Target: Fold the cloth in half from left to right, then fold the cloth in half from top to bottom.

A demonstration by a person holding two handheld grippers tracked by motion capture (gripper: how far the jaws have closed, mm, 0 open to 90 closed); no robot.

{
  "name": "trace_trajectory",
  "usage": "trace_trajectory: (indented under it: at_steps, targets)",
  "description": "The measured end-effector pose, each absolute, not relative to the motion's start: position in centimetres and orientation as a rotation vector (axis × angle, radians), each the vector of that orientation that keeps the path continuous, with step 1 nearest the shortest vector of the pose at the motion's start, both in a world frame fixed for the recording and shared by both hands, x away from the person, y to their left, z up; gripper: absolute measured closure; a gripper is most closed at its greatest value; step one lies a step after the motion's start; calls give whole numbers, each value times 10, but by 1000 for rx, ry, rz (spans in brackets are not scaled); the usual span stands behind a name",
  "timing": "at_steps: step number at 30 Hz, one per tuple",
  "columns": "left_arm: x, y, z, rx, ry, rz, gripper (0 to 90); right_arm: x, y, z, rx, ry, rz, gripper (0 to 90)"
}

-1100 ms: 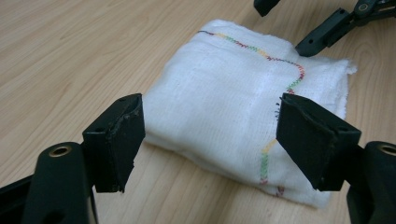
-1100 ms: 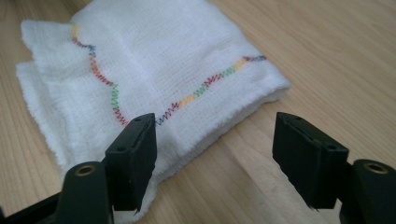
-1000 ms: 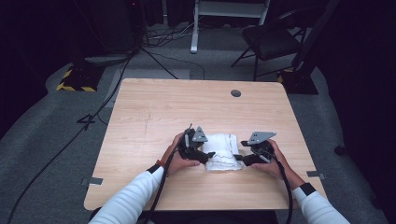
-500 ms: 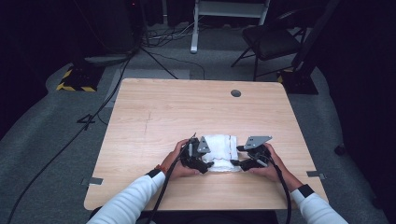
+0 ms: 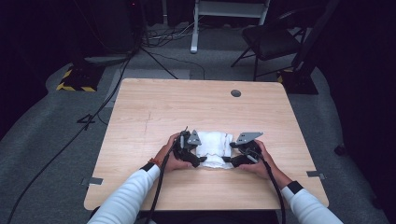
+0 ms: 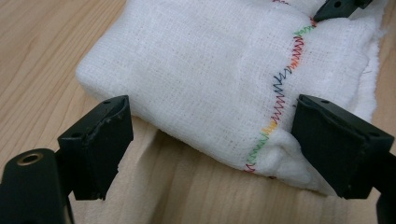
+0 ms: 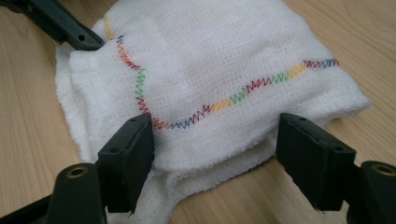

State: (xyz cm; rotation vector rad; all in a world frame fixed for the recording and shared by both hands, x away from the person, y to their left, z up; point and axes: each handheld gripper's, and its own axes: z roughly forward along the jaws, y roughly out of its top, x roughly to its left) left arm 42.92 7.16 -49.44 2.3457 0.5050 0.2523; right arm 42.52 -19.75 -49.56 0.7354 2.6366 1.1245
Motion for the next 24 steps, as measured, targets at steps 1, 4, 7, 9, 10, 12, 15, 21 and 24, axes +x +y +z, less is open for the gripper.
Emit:
trace_trajectory:
  at_steps: [1, 4, 7, 9, 10, 12, 15, 21, 24]
  targets:
    - [431, 73, -495, 2341, 491, 256, 132, 428, -196, -496, 742, 2637, 1128, 266]
    - [433, 75, -496, 2337, 477, 273, 127, 435, -193, -497, 767, 2647, 1138, 252]
    - [435, 76, -495, 2345, 480, 281, 127, 439, -192, -497, 760, 2654, 1138, 249]
    - [439, 77, -494, 2351, 502, 263, 125, 442, -191, -497, 760, 2659, 1142, 249]
    - [440, 78, -494, 2348, 509, 259, 119, 444, -190, -497, 757, 2660, 1142, 250]
    - [442, 80, -495, 2342, 527, 246, 119, 446, -189, -498, 754, 2660, 1147, 249]
    - [442, 81, -495, 2340, 544, 239, 119, 447, -189, -497, 744, 2666, 1148, 252]
    - [435, 81, -487, 2340, 532, 291, 159, 445, -188, -493, 701, 2663, 1118, 268]
    - [432, 84, -482, 2337, 525, 320, 161, 444, -187, -488, 682, 2655, 1129, 279]
